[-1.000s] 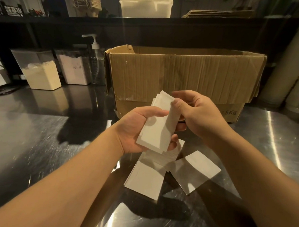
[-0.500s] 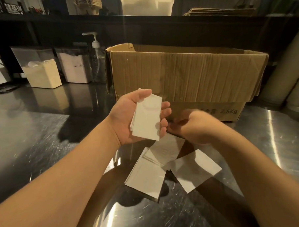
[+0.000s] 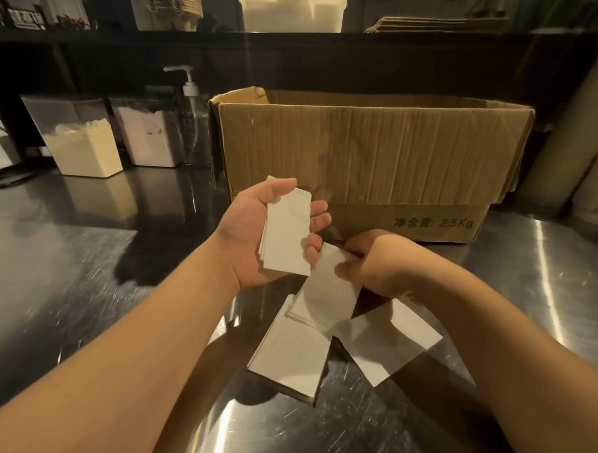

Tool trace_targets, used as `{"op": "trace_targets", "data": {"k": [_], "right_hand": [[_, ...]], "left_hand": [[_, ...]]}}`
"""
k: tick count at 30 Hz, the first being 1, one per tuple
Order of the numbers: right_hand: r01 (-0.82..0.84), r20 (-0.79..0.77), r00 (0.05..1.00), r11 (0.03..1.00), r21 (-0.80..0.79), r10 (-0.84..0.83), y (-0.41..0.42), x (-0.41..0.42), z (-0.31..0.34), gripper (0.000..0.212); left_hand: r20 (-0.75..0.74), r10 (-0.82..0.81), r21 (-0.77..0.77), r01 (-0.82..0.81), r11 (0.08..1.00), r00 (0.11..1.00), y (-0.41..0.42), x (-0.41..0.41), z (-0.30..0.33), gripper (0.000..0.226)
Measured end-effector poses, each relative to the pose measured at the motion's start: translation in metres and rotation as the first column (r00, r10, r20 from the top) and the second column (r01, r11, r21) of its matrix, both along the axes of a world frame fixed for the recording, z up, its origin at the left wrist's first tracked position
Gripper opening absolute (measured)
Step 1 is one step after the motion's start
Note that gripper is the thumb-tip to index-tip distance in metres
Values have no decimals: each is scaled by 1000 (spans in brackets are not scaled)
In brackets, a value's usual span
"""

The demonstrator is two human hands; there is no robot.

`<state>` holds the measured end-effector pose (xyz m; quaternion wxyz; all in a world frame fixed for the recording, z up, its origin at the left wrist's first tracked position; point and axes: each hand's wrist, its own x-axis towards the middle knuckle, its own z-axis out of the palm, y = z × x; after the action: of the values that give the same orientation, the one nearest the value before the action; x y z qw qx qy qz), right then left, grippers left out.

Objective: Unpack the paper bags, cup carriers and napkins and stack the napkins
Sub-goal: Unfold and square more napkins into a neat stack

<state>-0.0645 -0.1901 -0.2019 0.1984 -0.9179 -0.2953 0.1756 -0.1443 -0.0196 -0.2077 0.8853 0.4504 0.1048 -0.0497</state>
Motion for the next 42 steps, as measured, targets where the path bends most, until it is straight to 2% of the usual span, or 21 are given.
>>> {"op": "trace_targets", "data": {"k": [3,6,10,13,16,18,23,29,34,38,42], "right_hand": [[33,14,999,995,95,-34,0,1,6,30],[52,-47,998,993,106,-47,2,1,14,32],[45,-11,999,970,238,-43,-7,6,9,25],[-28,-22,999,931,364,38,-15,8,6,16],[-61,-97,987,850,524,131,-19,6,10,12],[-73,-115,979,816,573,168,-19,4,9,12],[-48,-104,983,764,644,150,-15,1,7,10],[43,-127,989,695,718,70,-11,-1,5,9],[72,-110,994,639,766,20,-8,-1,1,10],[66,-67,997,654,754,-24,-6,1,-3,20],[26,-59,998,687,727,25,-4,2,-6,21]], "left_hand": [[-6,31,-8,-31,999,999,0,0,0,58],[-14,76,5,-76,997,997,1,1,0,58],[-27,160,125,-155,980,987,1,0,2,45],[-15,221,221,-212,952,975,-1,1,3,32],[-44,187,310,-164,937,981,-3,2,1,38],[-78,128,347,-93,933,989,-5,1,1,41],[-128,-45,361,88,928,991,-12,-2,1,42],[-100,-86,288,112,951,991,-12,1,-3,68],[-97,-126,295,149,944,987,-17,-2,-2,64],[-125,-99,258,129,957,987,-16,-2,-2,63],[-131,-83,255,115,960,988,-15,-1,-2,59]]}}
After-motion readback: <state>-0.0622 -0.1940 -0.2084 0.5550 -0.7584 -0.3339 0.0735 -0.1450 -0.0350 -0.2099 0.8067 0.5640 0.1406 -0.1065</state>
